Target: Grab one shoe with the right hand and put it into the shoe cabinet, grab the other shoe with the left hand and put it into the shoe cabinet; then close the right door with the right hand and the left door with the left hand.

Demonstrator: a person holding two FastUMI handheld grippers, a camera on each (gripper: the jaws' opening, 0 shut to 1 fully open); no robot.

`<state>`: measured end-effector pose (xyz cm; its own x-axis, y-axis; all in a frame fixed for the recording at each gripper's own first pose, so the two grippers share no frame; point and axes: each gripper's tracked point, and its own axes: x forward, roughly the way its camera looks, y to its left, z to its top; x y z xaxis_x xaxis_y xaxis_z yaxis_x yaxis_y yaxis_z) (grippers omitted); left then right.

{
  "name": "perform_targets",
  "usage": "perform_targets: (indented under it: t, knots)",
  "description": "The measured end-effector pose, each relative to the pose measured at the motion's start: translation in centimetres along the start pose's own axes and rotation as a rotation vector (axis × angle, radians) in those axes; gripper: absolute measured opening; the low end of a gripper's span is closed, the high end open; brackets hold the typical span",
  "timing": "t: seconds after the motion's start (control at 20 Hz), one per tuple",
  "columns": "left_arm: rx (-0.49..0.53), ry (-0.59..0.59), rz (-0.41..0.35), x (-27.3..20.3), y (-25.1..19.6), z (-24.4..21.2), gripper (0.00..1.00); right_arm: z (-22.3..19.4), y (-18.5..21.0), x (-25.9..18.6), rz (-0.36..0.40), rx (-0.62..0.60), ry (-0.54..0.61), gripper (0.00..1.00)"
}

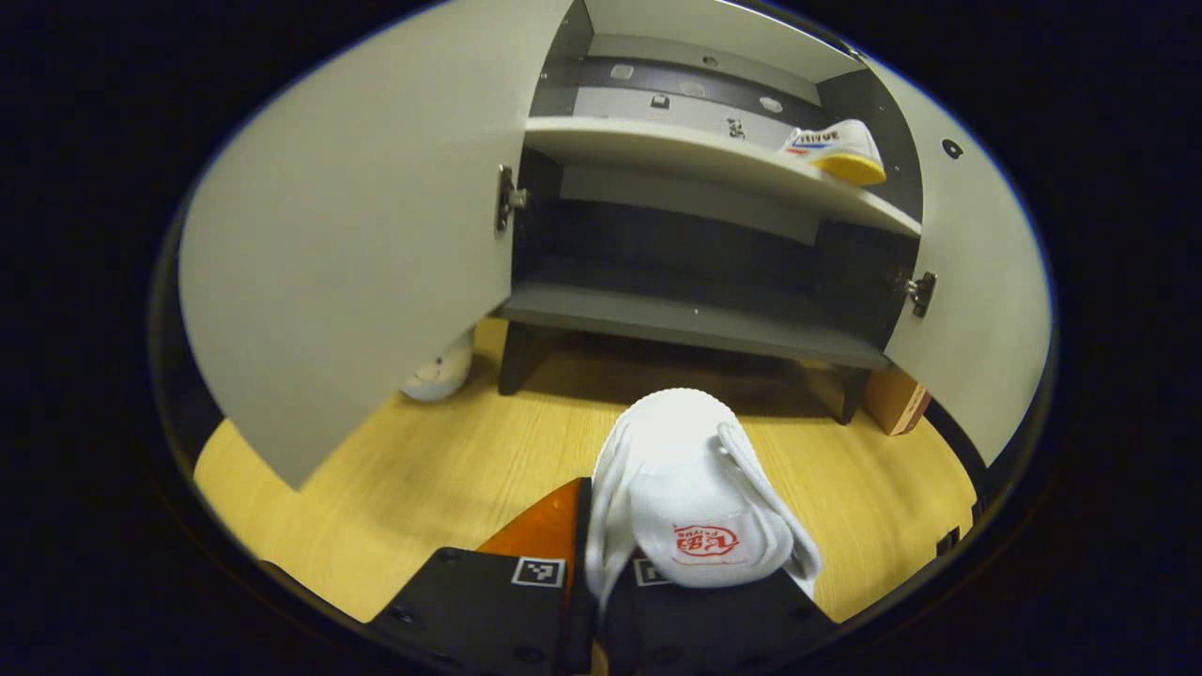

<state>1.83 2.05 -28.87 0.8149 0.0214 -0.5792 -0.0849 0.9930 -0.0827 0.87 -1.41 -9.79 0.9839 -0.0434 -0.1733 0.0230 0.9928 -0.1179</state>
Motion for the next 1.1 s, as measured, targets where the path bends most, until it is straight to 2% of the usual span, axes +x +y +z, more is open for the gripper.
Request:
perform_targets:
  t: [0.1, 0.3, 0.45, 0.6, 0.75, 0.8, 0.95, 1.1]
  knots:
    - [-0.010, -0.042, -0.003, -2.7, -0.3, 4.6, 0.14, 0.0, 0.6, 0.1, 0.018, 0.009, -0.004, 0.92]
    - [-0.009, -0.197, -0.039, -5.2, -2.0, 17.0, 0.14, 0.5, 1.2, 0.3, 0.035, -0.001, -0.031, 0.92]
    - [0.028, -0.289, -0.066, -5.2, -3.7, 25.7, 0.14, 1.2, 1.1, 0.2, 0.030, -0.010, -0.054, 0.92]
    - [0.143, -0.345, -0.051, -2.0, -6.2, 31.9, 0.14, 1.7, 0.7, -0.1, 0.019, -0.010, -0.073, 0.92]
    - [0.273, -0.309, -0.039, 2.8, -8.8, 32.4, 0.14, 2.0, 0.5, -0.4, 0.016, 0.002, -0.079, 0.92]
    - [0.282, -0.287, -0.046, 4.6, -9.6, 32.0, 0.14, 2.1, 0.3, -0.5, 0.013, 0.005, -0.079, 0.92]
    - [0.240, -0.195, -0.070, 8.6, -11.2, 30.3, 0.13, 1.7, -0.5, -1.0, -0.015, -0.004, -0.068, 0.92]
    - [0.218, -0.186, -0.056, 10.8, -11.5, 30.7, 0.14, 0.9, -1.2, -1.7, -0.038, 0.008, -0.041, 0.92]
